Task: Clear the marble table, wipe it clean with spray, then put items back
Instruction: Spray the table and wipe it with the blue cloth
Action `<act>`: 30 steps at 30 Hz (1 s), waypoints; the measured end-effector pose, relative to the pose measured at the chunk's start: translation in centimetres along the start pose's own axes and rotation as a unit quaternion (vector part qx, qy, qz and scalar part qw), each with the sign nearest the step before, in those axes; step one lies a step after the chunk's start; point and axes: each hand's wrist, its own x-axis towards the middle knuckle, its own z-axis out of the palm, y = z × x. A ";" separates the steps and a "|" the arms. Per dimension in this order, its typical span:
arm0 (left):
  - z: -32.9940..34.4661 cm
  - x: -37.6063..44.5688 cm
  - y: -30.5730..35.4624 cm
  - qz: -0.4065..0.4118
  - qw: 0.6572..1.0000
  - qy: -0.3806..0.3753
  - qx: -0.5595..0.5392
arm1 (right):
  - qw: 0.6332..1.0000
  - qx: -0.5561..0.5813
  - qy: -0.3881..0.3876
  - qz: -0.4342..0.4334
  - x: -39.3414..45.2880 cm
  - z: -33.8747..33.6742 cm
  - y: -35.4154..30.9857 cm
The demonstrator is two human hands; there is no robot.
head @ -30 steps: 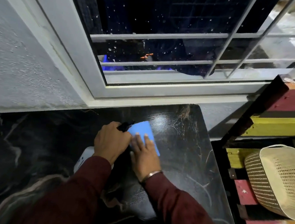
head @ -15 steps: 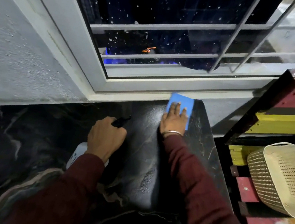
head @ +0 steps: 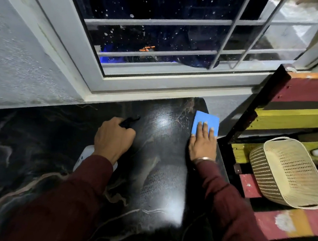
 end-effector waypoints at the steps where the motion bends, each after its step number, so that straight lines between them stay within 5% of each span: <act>1: -0.1 -0.3 -0.1 0.004 1.000 0.000 -0.004 | 0.999 0.005 0.014 0.031 -1.7 0.1 -1.2; 4: -0.5 -1.1 -0.4 0.011 1.000 -0.002 -0.003 | 0.999 0.025 0.028 0.005 -7.8 1.8 -8.7; 8: -1.5 -2.1 -1.4 0.010 1.000 0.014 0.008 | 0.937 0.010 -0.087 -0.340 -14.4 3.4 -18.3; 11: -2.1 -2.4 -1.9 0.018 1.000 0.020 0.017 | 0.898 -0.019 -0.054 -0.437 -12.8 2.6 -15.8; 16: -2.0 -3.1 -2.2 0.032 0.999 0.001 0.009 | 0.985 -0.074 0.009 -0.155 -4.2 0.0 -0.5; 21: -0.9 -4.0 -2.4 0.035 0.999 -0.018 -0.010 | 0.999 -0.010 0.001 0.037 -9.4 0.1 4.9; 23: -0.5 -4.5 -2.2 0.039 0.999 -0.025 -0.014 | 0.999 0.005 -0.009 0.045 -15.1 1.1 3.6; 27: -0.5 -5.1 -1.7 0.053 0.998 -0.029 -0.016 | 0.996 0.009 -0.044 -0.076 -19.9 0.1 3.4; 30: -1.2 -5.6 -2.3 0.070 0.997 -0.017 -0.023 | 1.000 -0.009 -0.019 0.006 -14.1 -0.4 3.3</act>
